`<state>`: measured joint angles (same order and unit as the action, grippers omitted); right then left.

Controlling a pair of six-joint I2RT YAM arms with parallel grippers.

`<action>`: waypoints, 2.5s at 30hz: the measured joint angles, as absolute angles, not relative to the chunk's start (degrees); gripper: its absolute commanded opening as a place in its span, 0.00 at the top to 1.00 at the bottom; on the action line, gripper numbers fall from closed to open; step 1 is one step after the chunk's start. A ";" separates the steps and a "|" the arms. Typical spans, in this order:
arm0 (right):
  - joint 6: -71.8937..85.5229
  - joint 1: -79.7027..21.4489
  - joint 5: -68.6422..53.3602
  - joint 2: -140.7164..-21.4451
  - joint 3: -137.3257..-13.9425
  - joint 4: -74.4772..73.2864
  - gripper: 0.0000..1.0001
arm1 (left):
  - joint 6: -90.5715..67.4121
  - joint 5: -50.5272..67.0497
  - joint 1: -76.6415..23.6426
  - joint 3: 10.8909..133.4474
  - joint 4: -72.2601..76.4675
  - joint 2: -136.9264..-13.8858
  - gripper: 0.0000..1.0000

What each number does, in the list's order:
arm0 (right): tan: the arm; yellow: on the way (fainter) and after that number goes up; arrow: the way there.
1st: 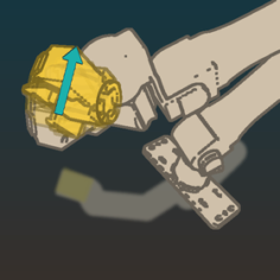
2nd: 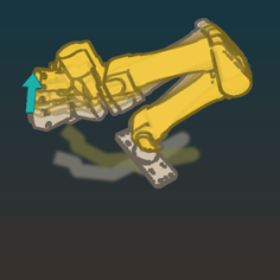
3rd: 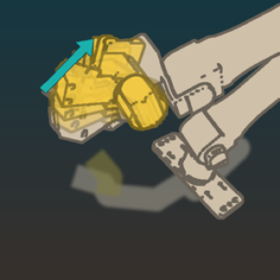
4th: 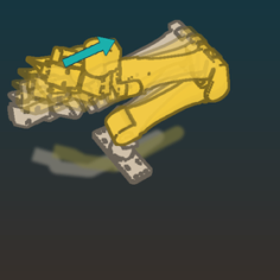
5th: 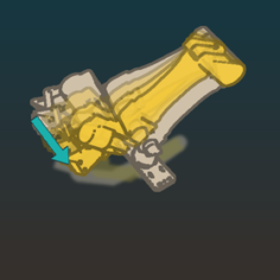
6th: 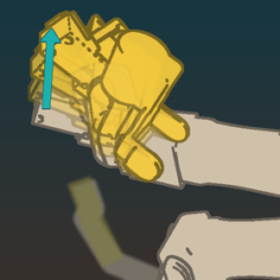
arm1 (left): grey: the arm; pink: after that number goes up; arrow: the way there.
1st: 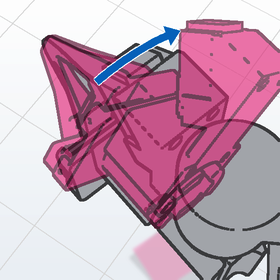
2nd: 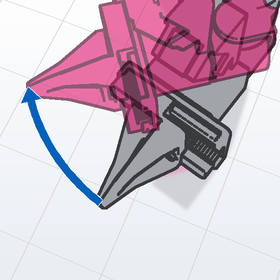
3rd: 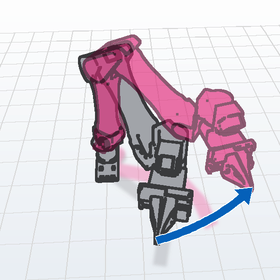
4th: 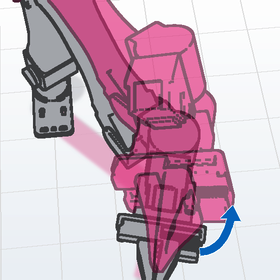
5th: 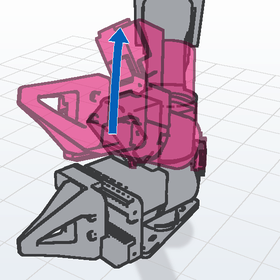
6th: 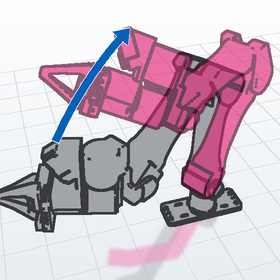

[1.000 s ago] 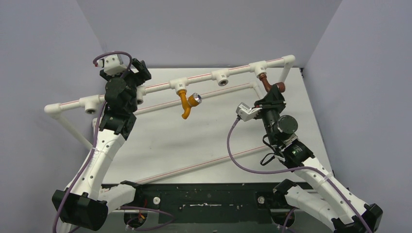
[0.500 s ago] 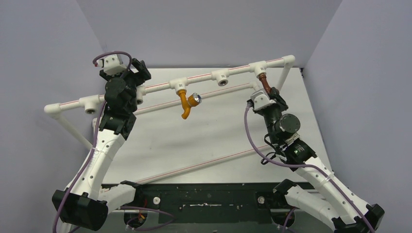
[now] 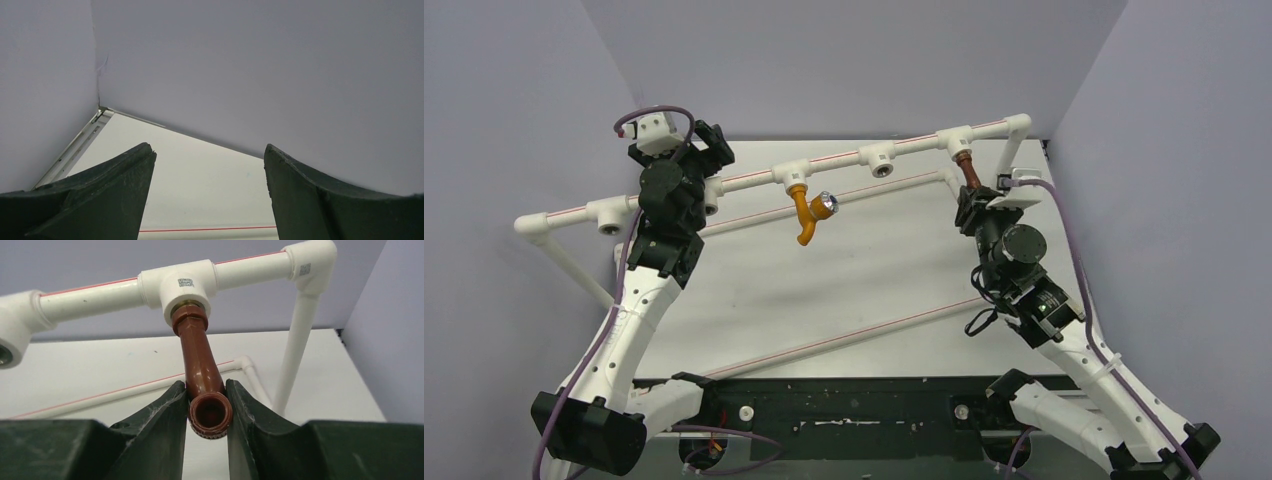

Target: Install the water faucets

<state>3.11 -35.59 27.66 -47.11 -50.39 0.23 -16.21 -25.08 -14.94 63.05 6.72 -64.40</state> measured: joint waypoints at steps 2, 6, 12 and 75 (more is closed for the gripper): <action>8.78 -35.55 28.47 -47.16 -50.85 -0.75 1.00 | -16.25 -25.08 -14.94 63.05 6.72 -64.36 0.22; 19.66 -35.48 29.91 -47.13 -51.16 -1.74 1.00 | -16.25 -25.08 -14.94 63.05 6.70 -64.34 0.23; 35.09 -35.05 31.14 -46.70 -51.16 -3.01 1.00 | -16.27 -25.08 -14.94 63.05 6.70 -64.27 0.22; 17.41 -33.80 17.45 -37.45 -67.68 -21.69 0.16 | -16.25 -25.08 -14.70 63.02 6.81 -64.36 0.22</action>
